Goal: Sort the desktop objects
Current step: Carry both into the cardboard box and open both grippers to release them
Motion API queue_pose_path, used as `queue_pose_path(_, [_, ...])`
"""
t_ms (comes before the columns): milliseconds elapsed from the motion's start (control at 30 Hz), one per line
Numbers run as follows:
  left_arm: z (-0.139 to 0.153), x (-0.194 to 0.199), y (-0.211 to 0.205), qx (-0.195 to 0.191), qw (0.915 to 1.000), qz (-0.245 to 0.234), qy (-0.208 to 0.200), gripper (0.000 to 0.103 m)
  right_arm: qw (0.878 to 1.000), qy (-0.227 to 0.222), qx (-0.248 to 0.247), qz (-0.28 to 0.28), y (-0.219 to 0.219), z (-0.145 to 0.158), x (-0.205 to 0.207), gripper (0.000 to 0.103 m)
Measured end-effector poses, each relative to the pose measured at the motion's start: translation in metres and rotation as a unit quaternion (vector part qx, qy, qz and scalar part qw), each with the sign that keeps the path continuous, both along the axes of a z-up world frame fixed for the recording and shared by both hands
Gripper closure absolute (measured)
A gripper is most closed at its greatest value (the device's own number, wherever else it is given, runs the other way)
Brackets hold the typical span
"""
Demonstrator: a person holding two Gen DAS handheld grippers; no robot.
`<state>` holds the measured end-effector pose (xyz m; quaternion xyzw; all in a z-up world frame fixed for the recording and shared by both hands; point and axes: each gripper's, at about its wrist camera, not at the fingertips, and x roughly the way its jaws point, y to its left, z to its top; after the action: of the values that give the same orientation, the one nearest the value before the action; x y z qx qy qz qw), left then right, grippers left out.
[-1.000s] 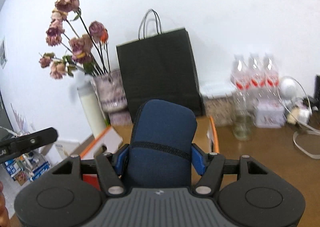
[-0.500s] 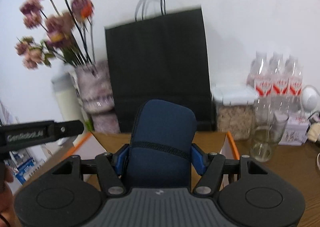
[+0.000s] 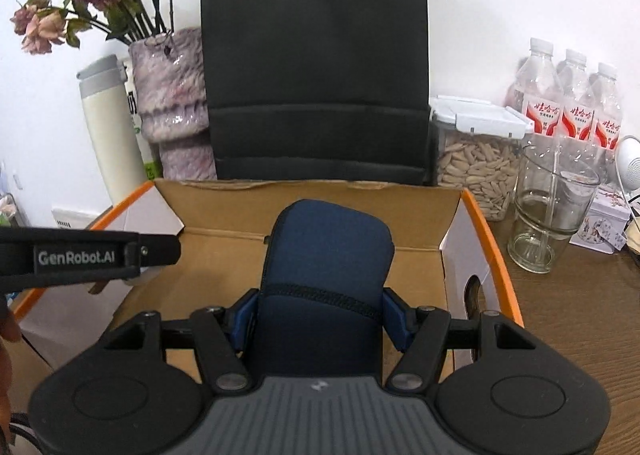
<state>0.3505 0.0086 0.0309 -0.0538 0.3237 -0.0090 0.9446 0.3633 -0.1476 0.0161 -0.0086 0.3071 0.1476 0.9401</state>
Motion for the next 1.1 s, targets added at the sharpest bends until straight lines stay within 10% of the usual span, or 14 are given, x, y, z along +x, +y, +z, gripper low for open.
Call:
queue_pose_path(100, [0.0, 0.0, -0.003, 0.013, 0.9999, 0.002, 0.0, 0.06, 1.0, 0.011, -0.008, 0.001, 0.001, -0.003, 0.001, 0.037])
queue_pose_path(333, [0.01, -0.01, -0.008, 0.035, 0.9988, 0.006, -0.032, 0.0, 0.999, 0.008, -0.039, -0.012, 0.004, 0.0, -0.004, 0.011])
queue_pose_path(1100, [0.056, -0.097, 0.011, -0.007, 0.9877, 0.011, -0.156, 0.0, 0.998, -0.07, -0.004, 0.007, -0.026, 0.059, -0.073, 0.002])
